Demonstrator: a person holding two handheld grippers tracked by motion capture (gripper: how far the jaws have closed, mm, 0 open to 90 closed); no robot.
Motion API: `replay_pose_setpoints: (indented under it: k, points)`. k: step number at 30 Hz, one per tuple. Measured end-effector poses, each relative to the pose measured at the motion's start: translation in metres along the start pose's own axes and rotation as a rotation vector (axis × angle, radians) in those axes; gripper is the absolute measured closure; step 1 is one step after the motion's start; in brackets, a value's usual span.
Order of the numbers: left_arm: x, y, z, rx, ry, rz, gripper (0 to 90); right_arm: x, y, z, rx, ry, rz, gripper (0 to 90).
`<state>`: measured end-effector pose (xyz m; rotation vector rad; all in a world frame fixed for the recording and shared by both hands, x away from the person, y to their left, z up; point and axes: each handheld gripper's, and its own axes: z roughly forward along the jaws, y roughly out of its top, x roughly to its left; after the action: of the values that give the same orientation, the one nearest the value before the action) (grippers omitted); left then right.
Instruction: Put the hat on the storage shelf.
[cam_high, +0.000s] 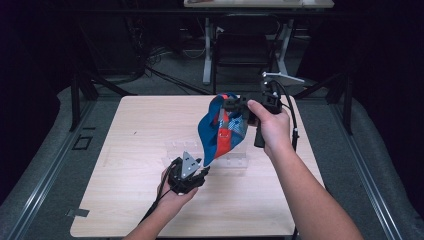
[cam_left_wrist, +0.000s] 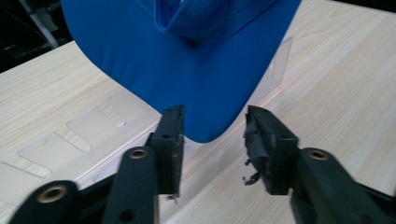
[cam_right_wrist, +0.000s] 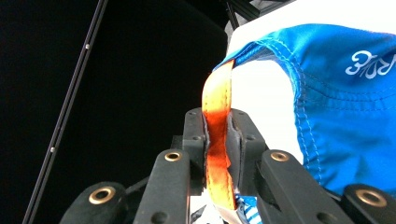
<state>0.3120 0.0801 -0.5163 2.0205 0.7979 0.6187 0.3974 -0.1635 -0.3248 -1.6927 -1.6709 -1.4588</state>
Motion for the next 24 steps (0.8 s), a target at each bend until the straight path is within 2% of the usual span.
replay_pose_setpoints:
  k: [8, 15, 19, 24]
  points:
    - [0.001, -0.001, -0.002, 0.007, -0.042, 0.028, 81.1, 0.0, 0.0, -0.002, -0.005, 0.003, 0.001, 78.6]
    - [0.007, -0.004, -0.008, -0.02, -0.031, 0.038, 85.3, 0.001, 0.0, 0.0, -0.009, 0.006, 0.002, 78.6]
    - [0.013, -0.006, -0.009, -0.011, -0.036, 0.02, 86.0, 0.0, 0.0, 0.001, 0.002, 0.0, -0.001, 78.5]
    - [0.012, -0.009, -0.007, -0.005, -0.033, 0.016, 86.0, -0.001, -0.001, 0.006, 0.006, -0.008, -0.003, 78.5]
